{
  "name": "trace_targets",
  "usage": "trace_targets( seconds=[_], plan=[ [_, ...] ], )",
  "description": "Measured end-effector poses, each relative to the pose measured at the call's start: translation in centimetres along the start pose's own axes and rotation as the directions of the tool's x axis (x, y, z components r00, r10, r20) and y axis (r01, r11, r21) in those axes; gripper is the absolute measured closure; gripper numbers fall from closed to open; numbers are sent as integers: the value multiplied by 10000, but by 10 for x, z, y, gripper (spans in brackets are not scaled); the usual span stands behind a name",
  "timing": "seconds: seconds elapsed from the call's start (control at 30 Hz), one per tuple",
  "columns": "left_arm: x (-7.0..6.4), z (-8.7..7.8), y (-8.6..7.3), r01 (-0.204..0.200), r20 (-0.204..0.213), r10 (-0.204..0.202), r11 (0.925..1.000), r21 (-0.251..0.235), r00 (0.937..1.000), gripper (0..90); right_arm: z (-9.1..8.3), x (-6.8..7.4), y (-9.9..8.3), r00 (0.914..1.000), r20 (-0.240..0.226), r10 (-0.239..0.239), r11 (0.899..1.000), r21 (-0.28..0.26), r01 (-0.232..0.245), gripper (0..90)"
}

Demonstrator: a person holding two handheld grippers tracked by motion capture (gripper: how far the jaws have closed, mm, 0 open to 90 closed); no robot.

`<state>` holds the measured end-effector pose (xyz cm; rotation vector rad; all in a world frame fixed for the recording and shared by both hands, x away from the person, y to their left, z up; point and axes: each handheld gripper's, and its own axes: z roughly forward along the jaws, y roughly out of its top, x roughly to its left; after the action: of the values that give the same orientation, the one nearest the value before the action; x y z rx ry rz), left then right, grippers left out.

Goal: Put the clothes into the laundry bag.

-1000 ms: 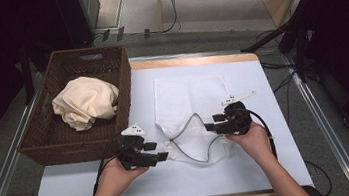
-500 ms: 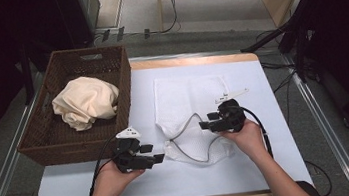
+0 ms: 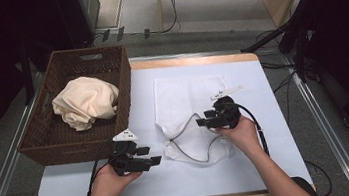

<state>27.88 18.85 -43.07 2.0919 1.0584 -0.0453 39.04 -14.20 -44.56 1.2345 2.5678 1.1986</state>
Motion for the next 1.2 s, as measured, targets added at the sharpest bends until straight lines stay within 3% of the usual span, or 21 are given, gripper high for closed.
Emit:
trace_targets(
  seconds=[0.2, 0.3, 0.4, 0.57, 0.77, 0.9, 1.0, 1.1, 1.2],
  plan=[
    [0, -1, 0, 61, -12, -61, 9999, -110, 10000, 383, 15, -3, 5, 9999, 73, 80, 10000, -45, -80, 476],
    [0, -1, -1, 13, 38, -12, 9999, -120, 10000, 382, 22, -1, 5, 9997, 204, -101, 9999, 111, 99, 476],
    [1, -1, -1, -3, 60, 3, 10000, -36, 10000, 382, 25, -2, 4, 9996, 160, -252, 9994, 248, 248, 475],
    [2, -2, -1, 42, 60, -41, 10000, -83, 10000, 382, 28, -3, 2, 9999, -119, -69, 9989, 466, 75, 475],
    [1, -2, -1, 2, 58, -1, 9999, -126, 10000, 383, 31, -1, 0, 9995, 1, -323, 9976, 620, 322, 487],
    [0, -1, 0, 17, 74, -16, 9999, -116, 10000, 383, 32, 2, -2, 9981, 259, -556, 9973, 489, 543, 572],
    [0, 0, 0, 17, 78, -16, 10000, -85, 10000, 383, 31, 4, -3, 9946, 739, -727, 9962, 539, 688, 719],
    [0, 0, 0, 19, 92, -19, 10000, -66, 10000, 383, 31, 3, -2, 9950, 840, -539, 9969, 619, 488, 844],
    [0, 0, 0, 28, 128, -27, 10000, -79, 9999, 383, 30, 1, -1, 9968, 773, -196, 9973, 718, 140, 889]
  ],
)
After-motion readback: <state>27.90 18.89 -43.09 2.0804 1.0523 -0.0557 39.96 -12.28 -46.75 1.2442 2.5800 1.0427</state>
